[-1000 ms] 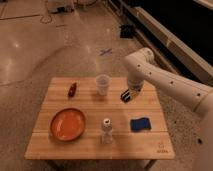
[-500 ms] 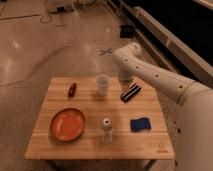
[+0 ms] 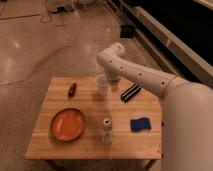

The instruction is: Move the arm in a circular motion

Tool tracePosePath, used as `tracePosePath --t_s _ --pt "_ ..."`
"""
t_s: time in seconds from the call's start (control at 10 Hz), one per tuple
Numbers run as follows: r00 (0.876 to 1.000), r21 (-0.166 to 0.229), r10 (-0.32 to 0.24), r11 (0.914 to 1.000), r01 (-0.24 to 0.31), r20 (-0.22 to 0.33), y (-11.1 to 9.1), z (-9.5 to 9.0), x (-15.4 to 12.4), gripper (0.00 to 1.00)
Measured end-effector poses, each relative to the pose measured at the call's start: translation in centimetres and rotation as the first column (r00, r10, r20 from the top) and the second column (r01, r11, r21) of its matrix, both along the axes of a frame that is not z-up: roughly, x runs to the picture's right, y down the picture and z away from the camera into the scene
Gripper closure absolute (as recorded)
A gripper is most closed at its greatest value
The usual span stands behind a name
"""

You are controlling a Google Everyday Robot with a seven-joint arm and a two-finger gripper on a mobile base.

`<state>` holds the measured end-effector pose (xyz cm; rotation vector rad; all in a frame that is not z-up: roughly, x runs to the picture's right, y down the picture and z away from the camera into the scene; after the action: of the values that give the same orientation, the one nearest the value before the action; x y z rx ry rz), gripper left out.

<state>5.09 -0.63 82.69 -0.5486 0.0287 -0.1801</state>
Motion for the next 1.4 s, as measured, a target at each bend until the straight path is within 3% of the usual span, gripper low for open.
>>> tracePosePath --t_s 0.2,0.5,0.9,1.3,1.4 --pt "1.0 0.002 -0.022 0.9998 0.022 0.011 1.0 -1.0 -0.7 0.59" --pt "0.996 0.01 -0.081 0.9967 0.081 0.027 0.4 -1.3 -4.2 0.59" --pt "0.994 0.02 -0.11 0.9937 0.11 0.02 -0.2 -2.1 -4.8 0.59" --pt "0.991 0.024 -0.127 0.9917 0.127 0.035 3.4 -5.3 -5.9 0.59" --pt "0.99 0.029 -0.139 0.99 0.138 0.03 3.7 -5.3 -6.1 0.59"
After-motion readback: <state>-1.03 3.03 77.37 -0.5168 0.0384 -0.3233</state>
